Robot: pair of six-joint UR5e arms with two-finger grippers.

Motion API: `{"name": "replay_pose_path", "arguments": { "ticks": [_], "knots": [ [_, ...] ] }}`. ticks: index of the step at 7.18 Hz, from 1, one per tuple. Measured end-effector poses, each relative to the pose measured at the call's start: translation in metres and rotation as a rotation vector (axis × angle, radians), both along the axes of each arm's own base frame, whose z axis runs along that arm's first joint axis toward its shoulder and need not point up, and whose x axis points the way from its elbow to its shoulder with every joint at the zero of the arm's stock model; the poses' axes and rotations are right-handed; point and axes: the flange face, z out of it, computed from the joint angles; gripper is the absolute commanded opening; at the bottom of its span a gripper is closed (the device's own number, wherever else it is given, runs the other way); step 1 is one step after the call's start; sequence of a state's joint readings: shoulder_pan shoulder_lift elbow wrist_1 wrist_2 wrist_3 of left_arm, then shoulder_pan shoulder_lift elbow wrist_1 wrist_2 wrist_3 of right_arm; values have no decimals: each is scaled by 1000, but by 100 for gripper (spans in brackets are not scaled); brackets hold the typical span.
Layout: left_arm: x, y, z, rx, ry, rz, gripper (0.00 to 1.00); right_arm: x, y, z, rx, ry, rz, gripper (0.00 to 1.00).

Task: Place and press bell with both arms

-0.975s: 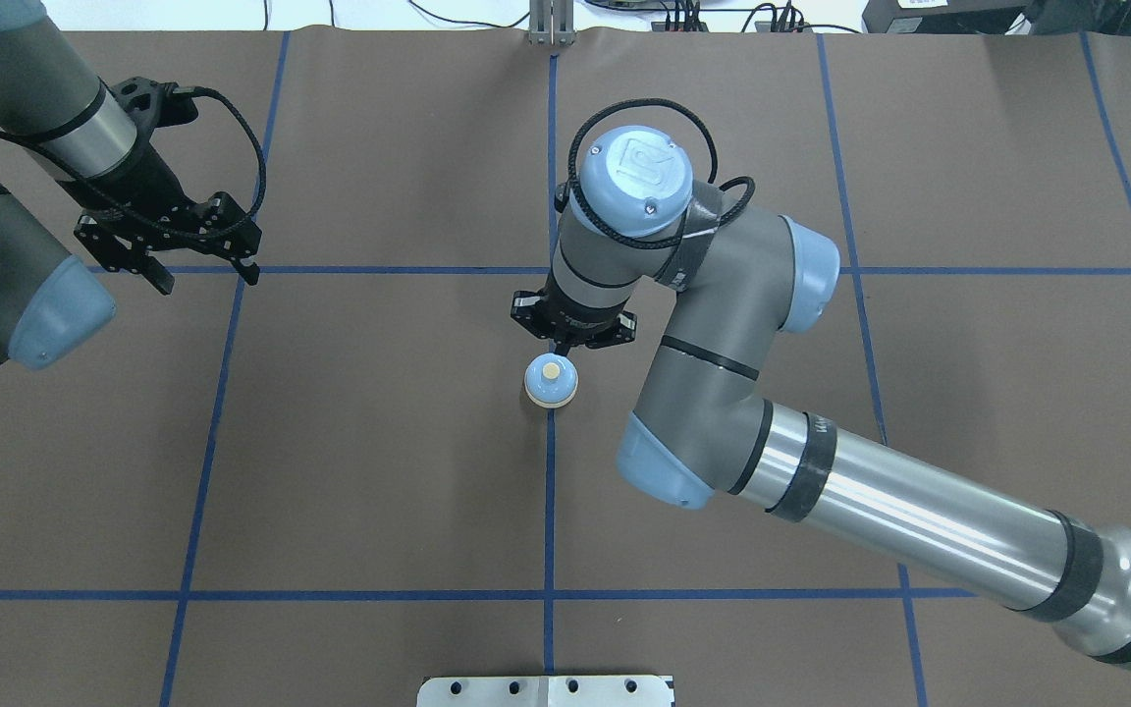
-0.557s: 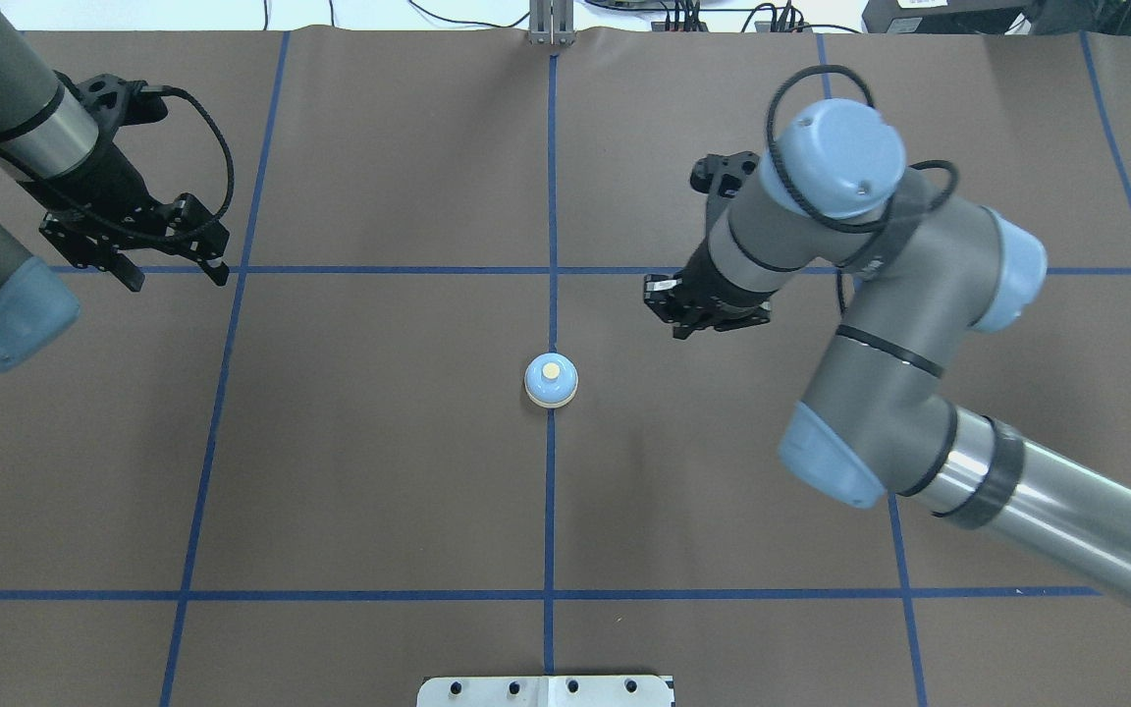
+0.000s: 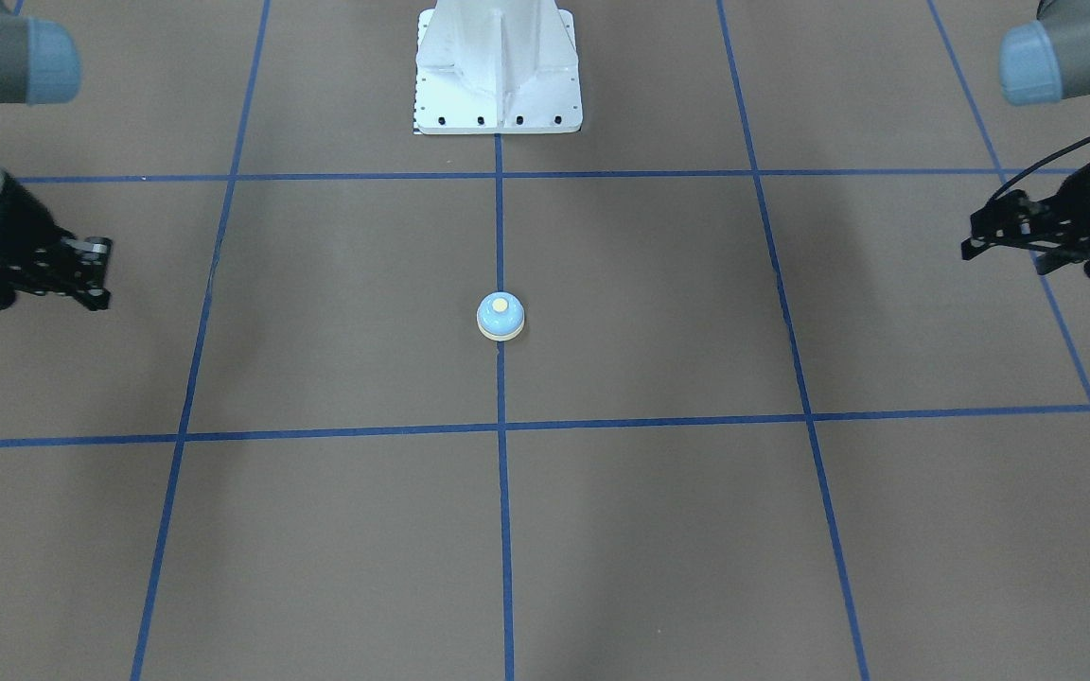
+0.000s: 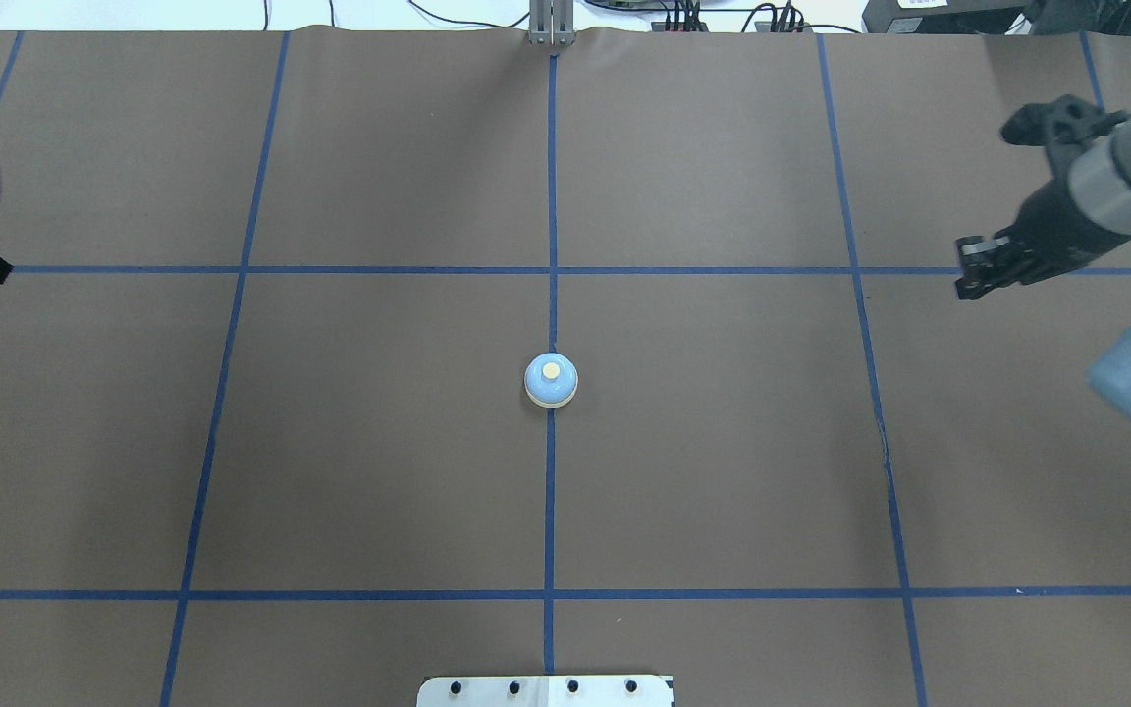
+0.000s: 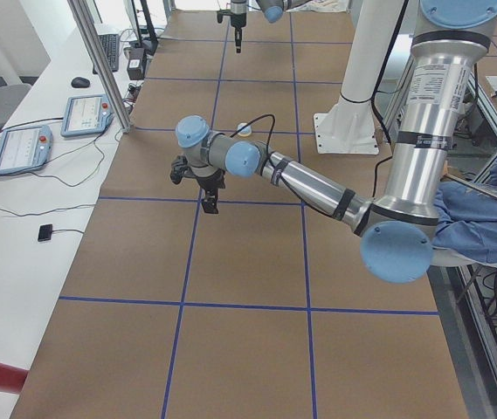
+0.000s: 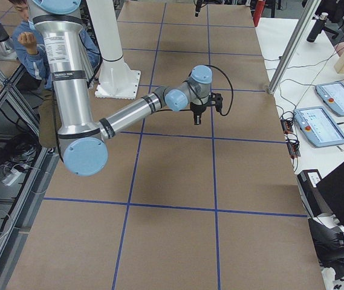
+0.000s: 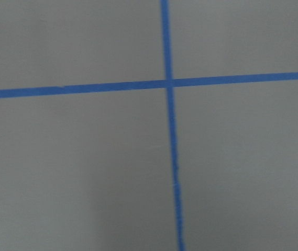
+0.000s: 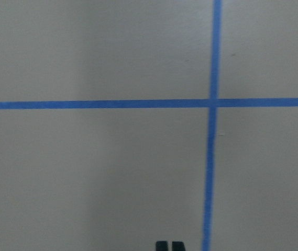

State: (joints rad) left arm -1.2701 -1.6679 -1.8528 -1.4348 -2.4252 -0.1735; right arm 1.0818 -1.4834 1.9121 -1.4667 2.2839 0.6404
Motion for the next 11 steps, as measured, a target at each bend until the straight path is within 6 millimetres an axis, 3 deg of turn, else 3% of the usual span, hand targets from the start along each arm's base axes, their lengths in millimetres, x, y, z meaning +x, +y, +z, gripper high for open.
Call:
{"name": "replay_pose_path", "arguments": {
  "ticks": [2,3,5,7,11],
  "knots": [
    [-78,21,54,79,-57,1,99,114,14,76,60,35,-17,100],
    [-105,28,76,102,-91,6,99,152,23,104,78,48,-21,100],
    [-126,42,107,91,-125,14,99,207,35,138,91,67,-15,100],
    [-135,54,126,96,-151,36,99,236,42,145,91,74,-4,100],
    [-146,64,146,89,-175,42,100,243,40,139,89,79,-2,100]
  ]
}}
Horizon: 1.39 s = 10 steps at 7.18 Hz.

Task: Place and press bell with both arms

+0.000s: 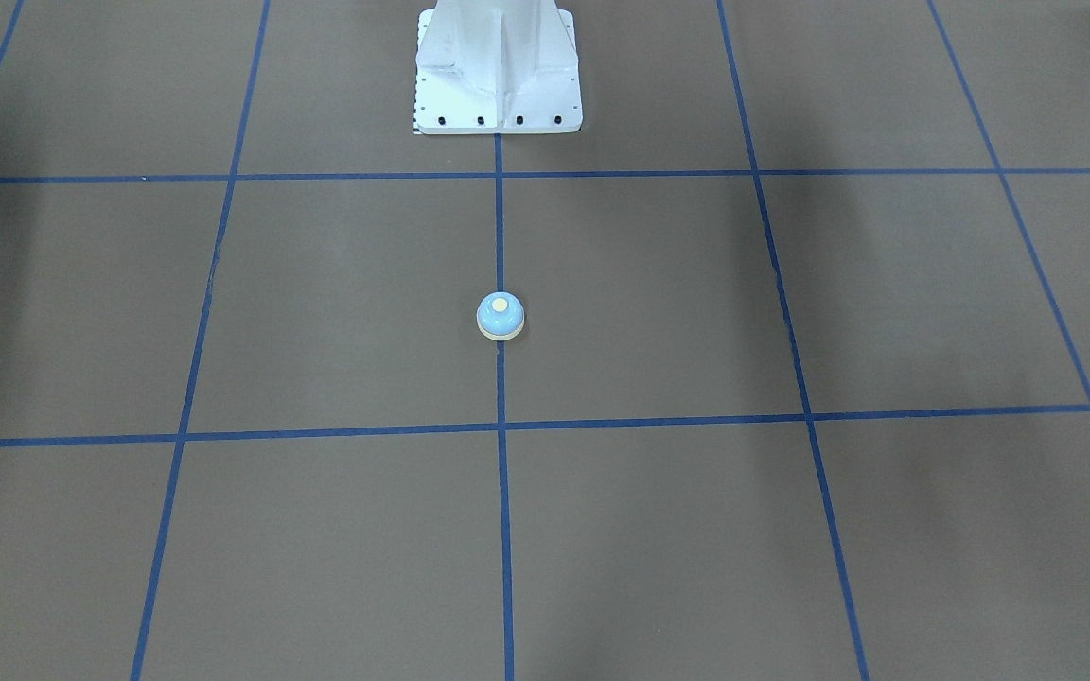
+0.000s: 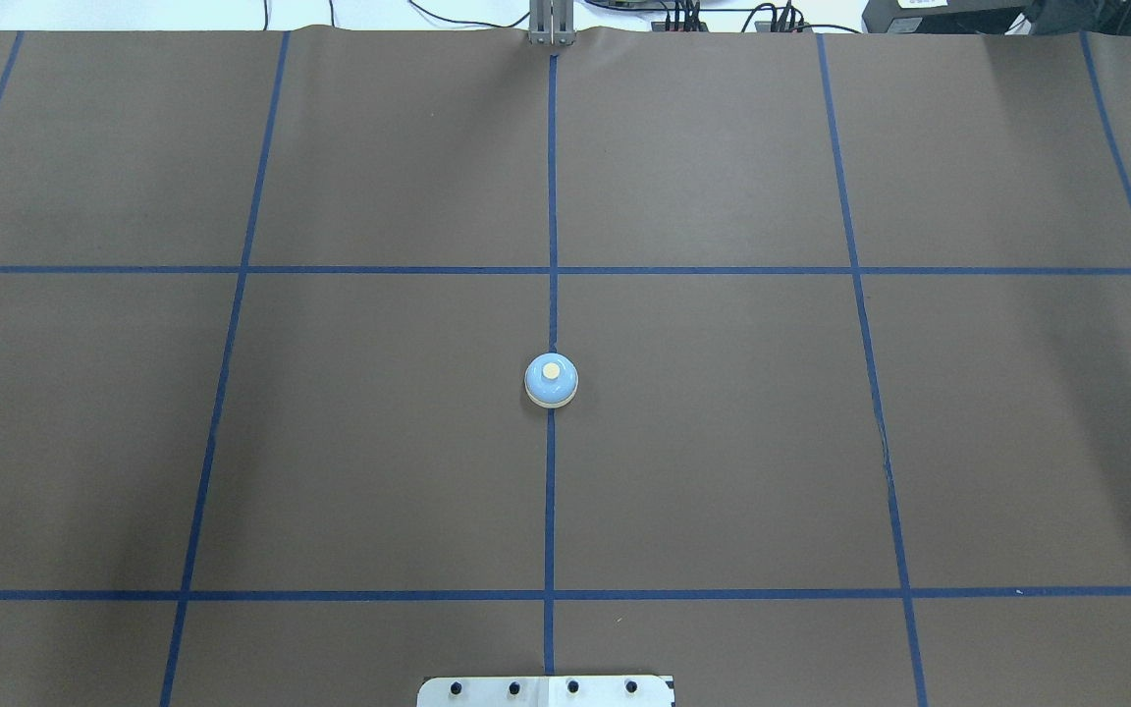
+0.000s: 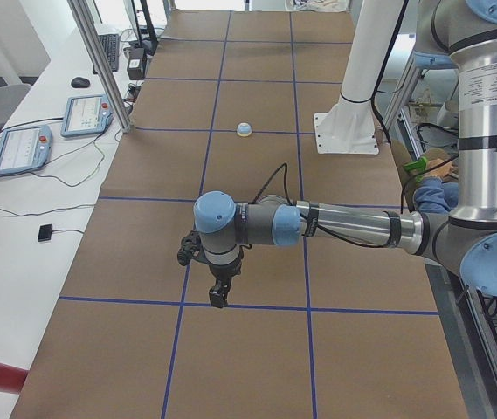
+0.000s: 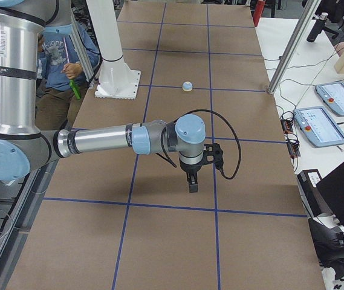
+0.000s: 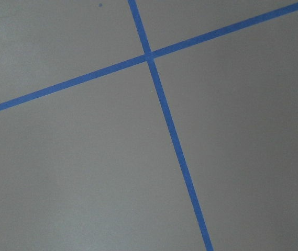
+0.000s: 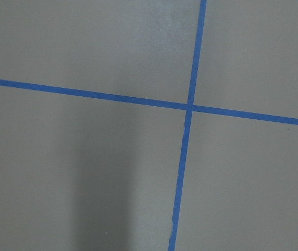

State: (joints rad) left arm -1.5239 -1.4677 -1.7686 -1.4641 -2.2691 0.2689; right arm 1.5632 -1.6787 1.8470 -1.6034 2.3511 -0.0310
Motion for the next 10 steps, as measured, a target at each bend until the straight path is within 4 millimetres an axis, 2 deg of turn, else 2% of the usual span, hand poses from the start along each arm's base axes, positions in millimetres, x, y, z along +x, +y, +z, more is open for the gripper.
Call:
{"name": "replay_pose_path", "arguments": {
  "ticks": [2,4,5,7,10],
  "knots": [
    [0,2,9,-20,-2,0,100,-2,1,-7,12,-7,3,100],
    [1,3,3,-9,14,0,100,-7,1,-15,19,-52,-3,100],
    [2,2,-6,9,31,1,100,-8,-1,-20,26,-65,-5,100],
    [3,5,-44,85,59,3,100,-9,-9,-29,30,-83,-7,100],
    [-1,37,-82,154,64,-2,100,-8,-11,-29,53,-34,-11,100]
  ]
}}
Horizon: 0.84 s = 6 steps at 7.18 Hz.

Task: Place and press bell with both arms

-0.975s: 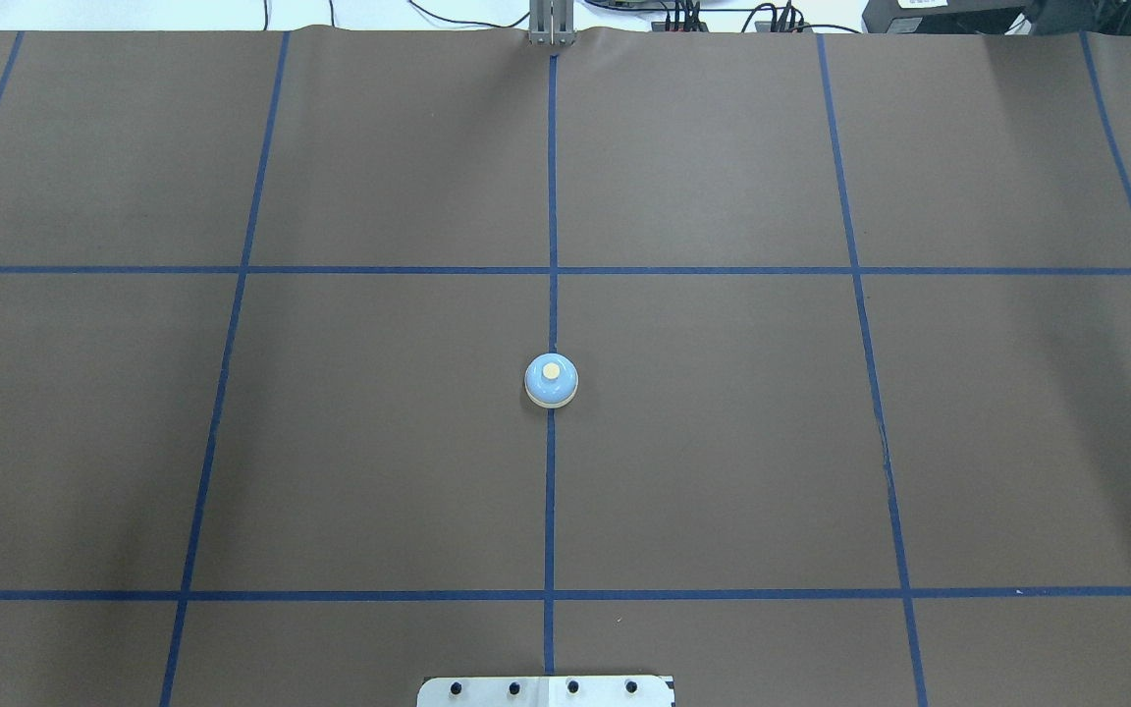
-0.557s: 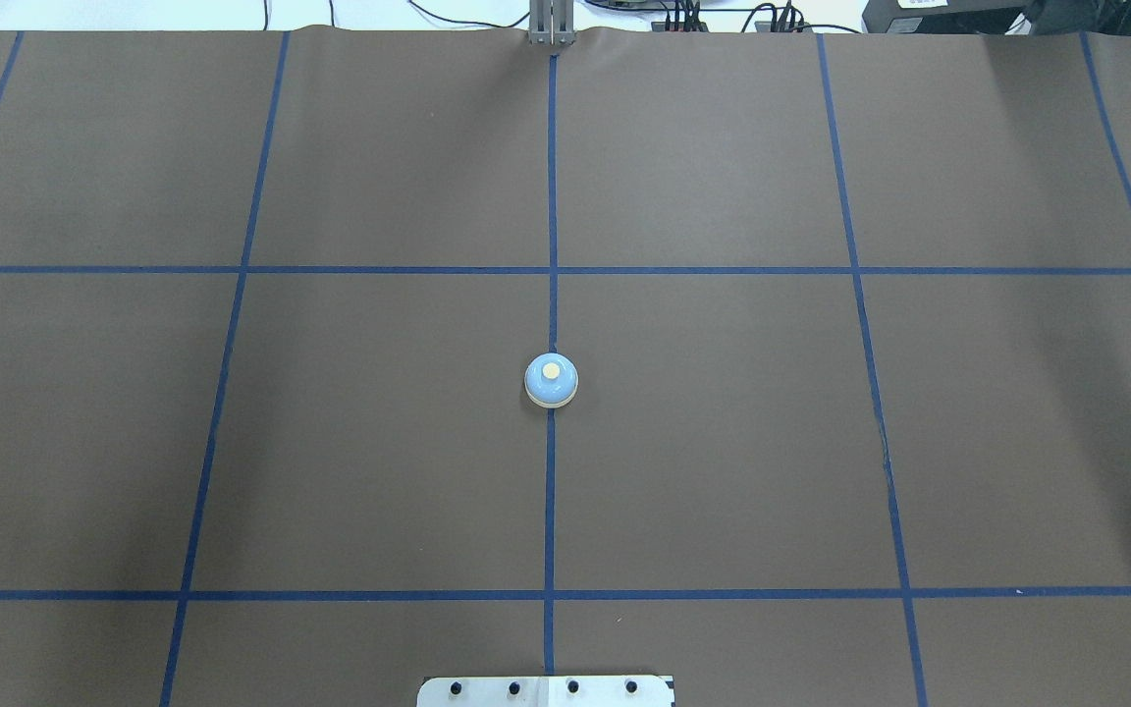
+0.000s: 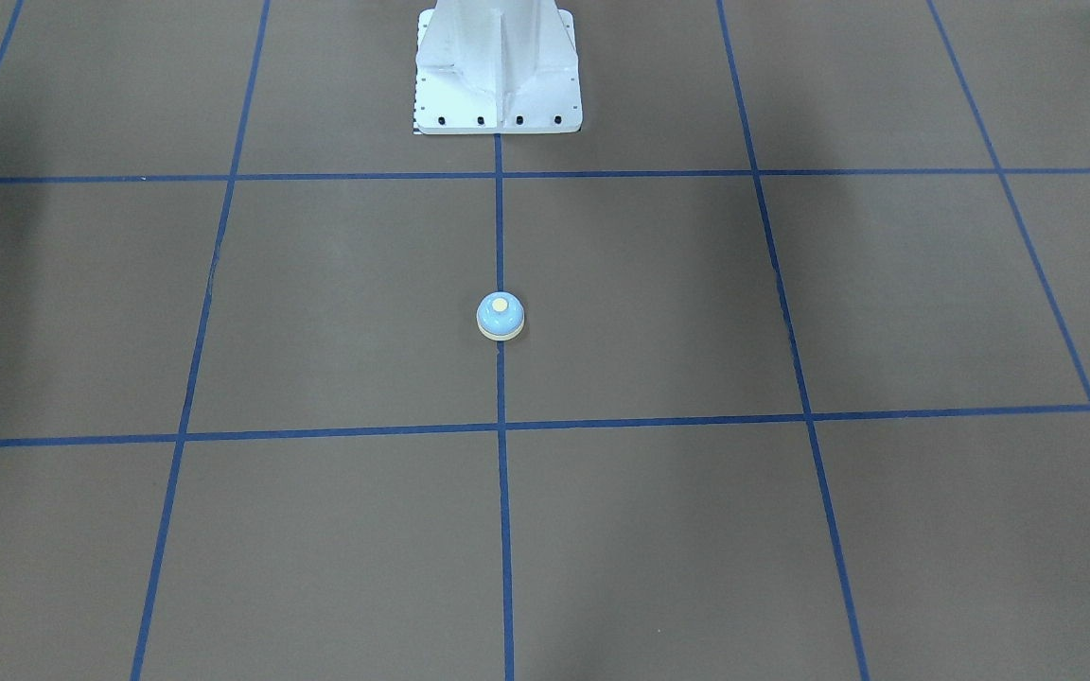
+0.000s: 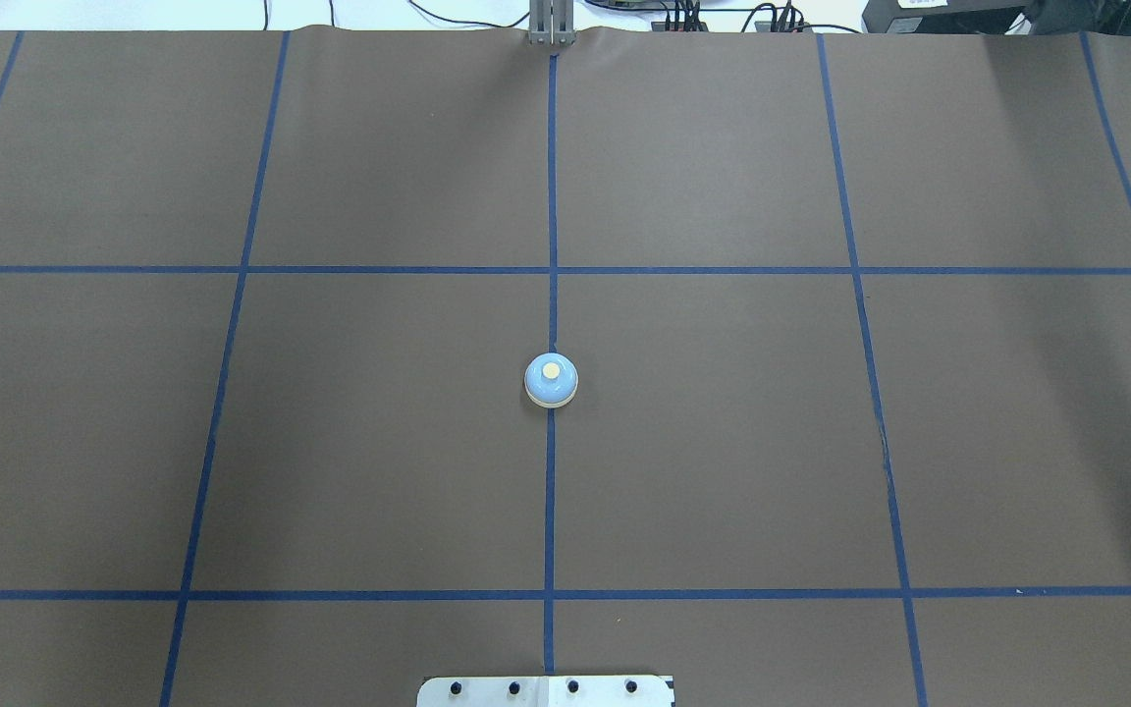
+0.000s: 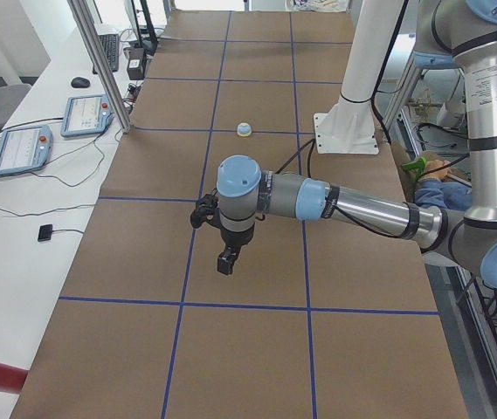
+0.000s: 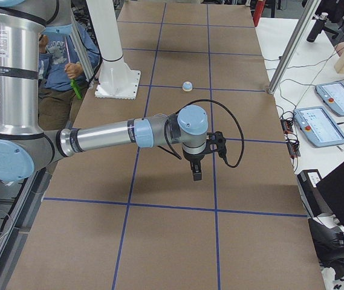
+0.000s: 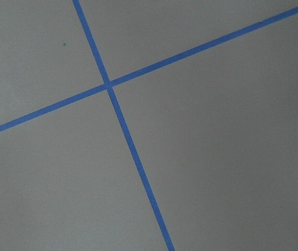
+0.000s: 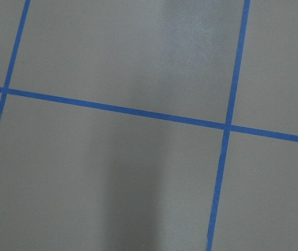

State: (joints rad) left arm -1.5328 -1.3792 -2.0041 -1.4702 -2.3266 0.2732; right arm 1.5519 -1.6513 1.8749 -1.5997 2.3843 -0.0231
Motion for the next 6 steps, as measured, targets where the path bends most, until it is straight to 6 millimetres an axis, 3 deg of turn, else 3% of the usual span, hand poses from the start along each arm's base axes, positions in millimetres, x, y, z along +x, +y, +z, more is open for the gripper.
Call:
{"name": "replay_pose_path", "arguments": {
  "ticks": [3,6],
  "knots": [
    [-2,10,11,-17,-47,0,100,-35,-7,12,-20,33,-73,100],
    [-1,9,21,-38,-51,0,100,-44,-2,16,-41,-42,-97,100]
  ]
}}
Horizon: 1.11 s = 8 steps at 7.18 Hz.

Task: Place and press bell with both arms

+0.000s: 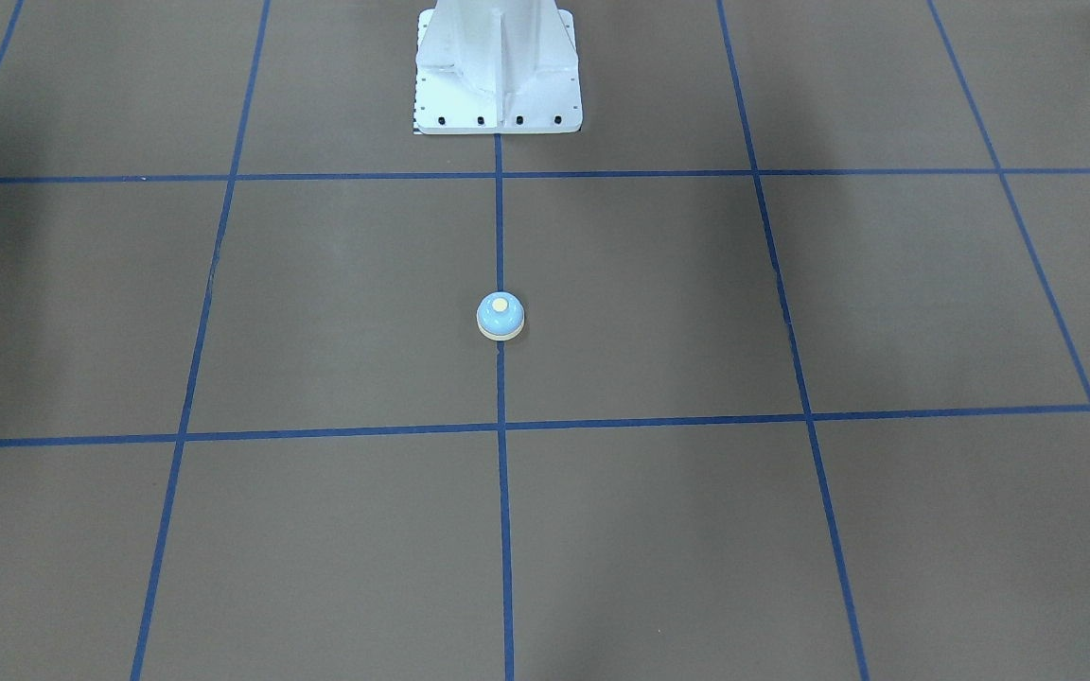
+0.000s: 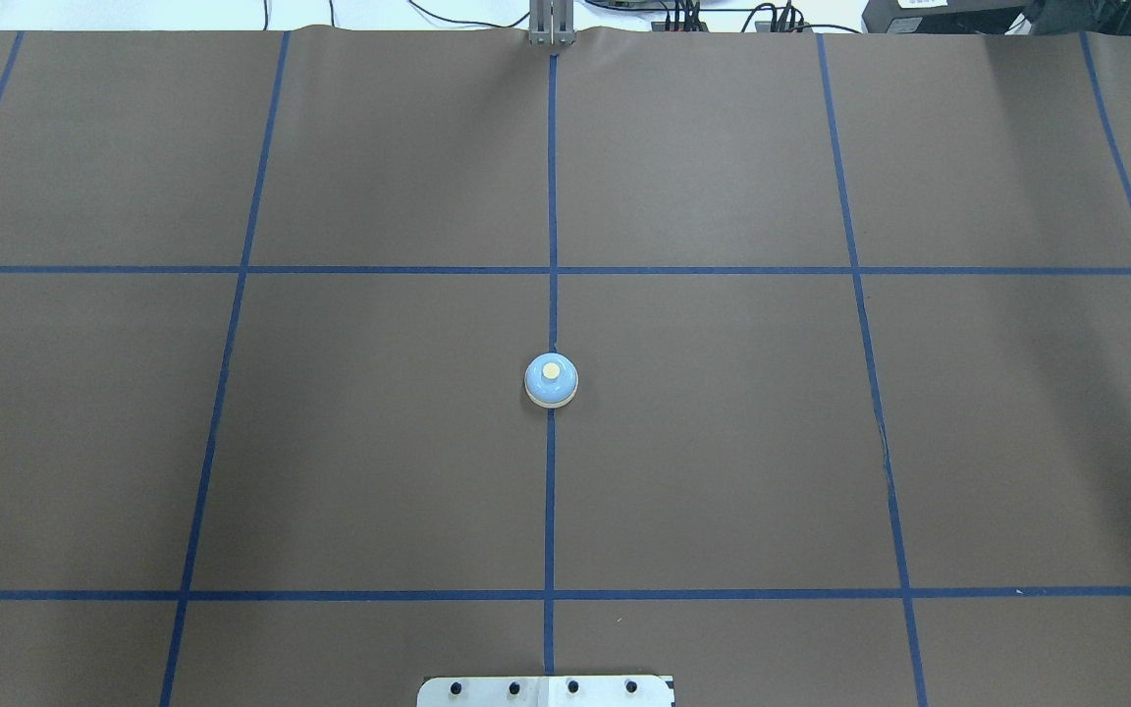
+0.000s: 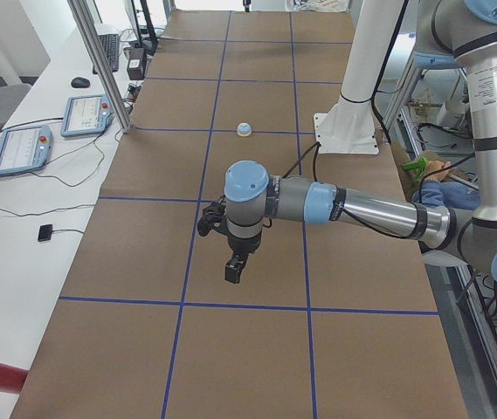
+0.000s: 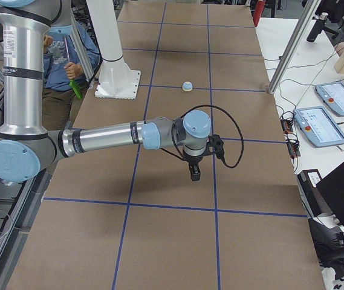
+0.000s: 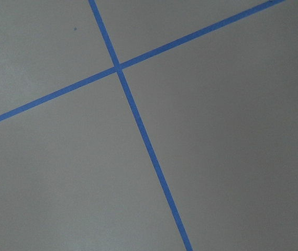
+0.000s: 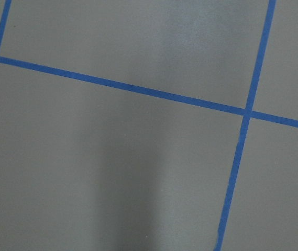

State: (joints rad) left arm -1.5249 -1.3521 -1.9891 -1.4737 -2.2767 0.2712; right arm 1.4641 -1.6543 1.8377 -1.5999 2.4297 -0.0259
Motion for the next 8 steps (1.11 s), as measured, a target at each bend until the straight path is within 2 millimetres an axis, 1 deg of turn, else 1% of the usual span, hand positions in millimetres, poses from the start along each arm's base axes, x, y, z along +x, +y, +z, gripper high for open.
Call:
{"name": "replay_pose_path", "arguments": {
  "ticks": [6,8],
  "knots": [
    [1,-2,3,-5,4,3,100,-4,-1,-6,-4,-57,-9,100],
    [1,-4,-1,5,5,2,100,-5,-1,-7,-6,-66,-10,100]
  ]
}}
